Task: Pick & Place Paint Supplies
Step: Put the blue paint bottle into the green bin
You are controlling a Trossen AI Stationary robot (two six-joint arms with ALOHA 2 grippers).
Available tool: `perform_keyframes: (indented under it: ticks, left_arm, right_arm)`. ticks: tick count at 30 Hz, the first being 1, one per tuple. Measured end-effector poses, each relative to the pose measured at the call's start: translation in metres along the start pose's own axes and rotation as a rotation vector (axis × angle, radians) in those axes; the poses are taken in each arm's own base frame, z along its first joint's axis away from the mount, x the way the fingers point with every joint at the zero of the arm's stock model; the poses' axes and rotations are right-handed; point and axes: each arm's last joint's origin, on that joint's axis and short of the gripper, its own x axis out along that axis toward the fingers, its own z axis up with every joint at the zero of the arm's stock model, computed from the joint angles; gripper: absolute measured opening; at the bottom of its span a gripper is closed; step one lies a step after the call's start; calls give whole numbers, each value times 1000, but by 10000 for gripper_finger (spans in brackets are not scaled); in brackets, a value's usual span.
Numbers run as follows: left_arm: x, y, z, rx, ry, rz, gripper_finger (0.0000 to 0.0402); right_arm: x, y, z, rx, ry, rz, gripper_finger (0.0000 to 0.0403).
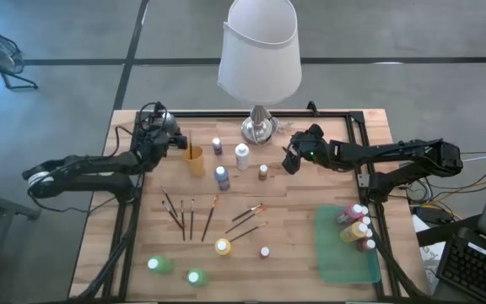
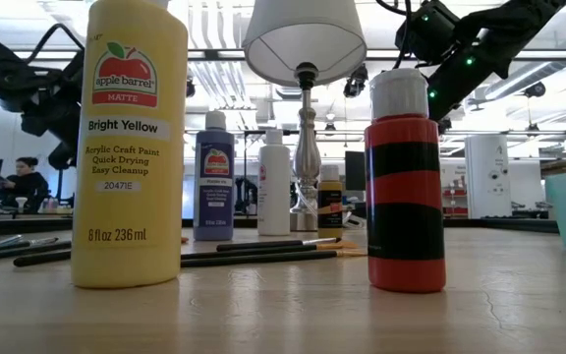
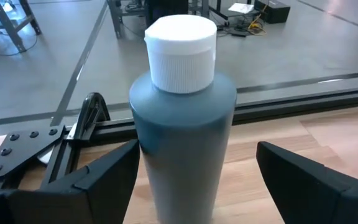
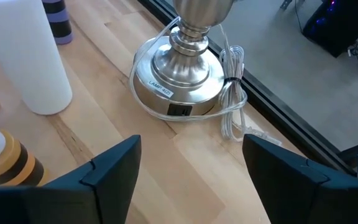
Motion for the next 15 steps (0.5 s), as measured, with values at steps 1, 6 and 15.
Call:
perform_keyframes:
  ticks: [1,6,15]
  left_arm:
    - [0,0,0,0,0,-1,326]
    - [0,-1,3,-2,-9,-3,326]
    - [0,-2,4,-3,-10,-6,326]
  right_arm:
    - [0,0,0,-1,0,0,278]
    - [0,0,0,-1,0,0,264]
    - [0,0,0,-2,1,0,238]
